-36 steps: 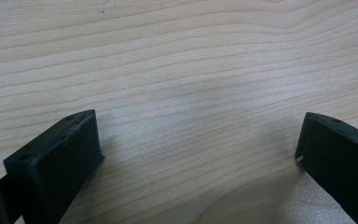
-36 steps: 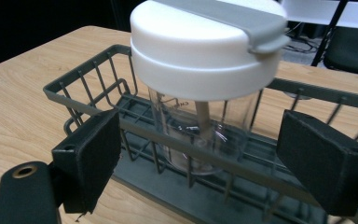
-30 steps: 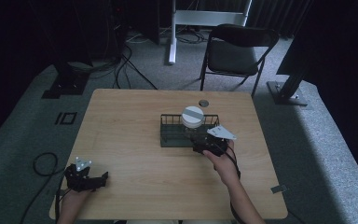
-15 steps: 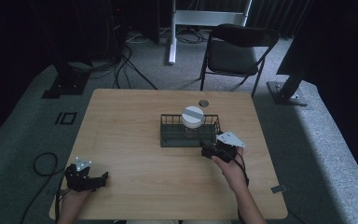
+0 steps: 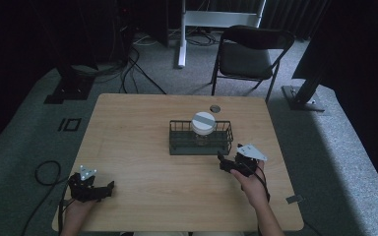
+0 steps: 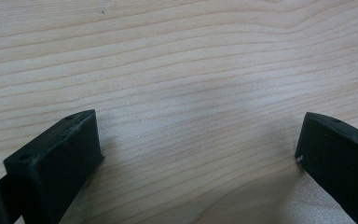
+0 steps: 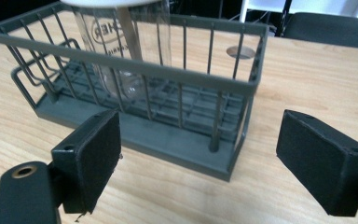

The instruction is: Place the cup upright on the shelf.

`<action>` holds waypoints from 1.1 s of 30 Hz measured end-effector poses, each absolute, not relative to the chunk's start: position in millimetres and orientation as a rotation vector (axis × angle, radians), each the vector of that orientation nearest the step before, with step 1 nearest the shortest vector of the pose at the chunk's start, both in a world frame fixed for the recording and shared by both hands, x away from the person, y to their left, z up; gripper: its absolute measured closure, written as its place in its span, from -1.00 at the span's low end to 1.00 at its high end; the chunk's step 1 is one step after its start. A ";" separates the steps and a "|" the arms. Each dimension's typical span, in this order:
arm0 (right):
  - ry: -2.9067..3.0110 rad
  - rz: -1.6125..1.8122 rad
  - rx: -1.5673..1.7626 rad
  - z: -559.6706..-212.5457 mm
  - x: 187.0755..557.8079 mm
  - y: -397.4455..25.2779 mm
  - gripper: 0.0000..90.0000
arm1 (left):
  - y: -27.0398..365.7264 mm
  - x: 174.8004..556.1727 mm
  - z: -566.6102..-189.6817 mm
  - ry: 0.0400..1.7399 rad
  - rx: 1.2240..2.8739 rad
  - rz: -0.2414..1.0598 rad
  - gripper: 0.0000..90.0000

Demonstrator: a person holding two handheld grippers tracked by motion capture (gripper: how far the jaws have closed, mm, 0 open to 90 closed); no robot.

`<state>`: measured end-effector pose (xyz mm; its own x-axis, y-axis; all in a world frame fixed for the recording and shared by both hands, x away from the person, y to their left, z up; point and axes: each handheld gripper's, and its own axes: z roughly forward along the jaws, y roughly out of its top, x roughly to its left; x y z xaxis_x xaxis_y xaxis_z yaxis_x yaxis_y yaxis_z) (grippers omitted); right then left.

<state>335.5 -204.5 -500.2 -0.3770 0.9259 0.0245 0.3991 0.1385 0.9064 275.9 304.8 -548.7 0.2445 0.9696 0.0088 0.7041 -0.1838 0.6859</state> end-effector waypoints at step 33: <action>1.915 0.996 1.482 -543.6 328.3 -257.7 -0.71 | 304.8 275.9 -548.7 1.522 1.960 0.614 -1.00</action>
<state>328.3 -257.7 -543.6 -0.2683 0.9627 0.0359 0.5824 0.1324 0.8020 275.9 304.8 -548.7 0.2444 0.9696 0.0088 0.7040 -0.1837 0.6860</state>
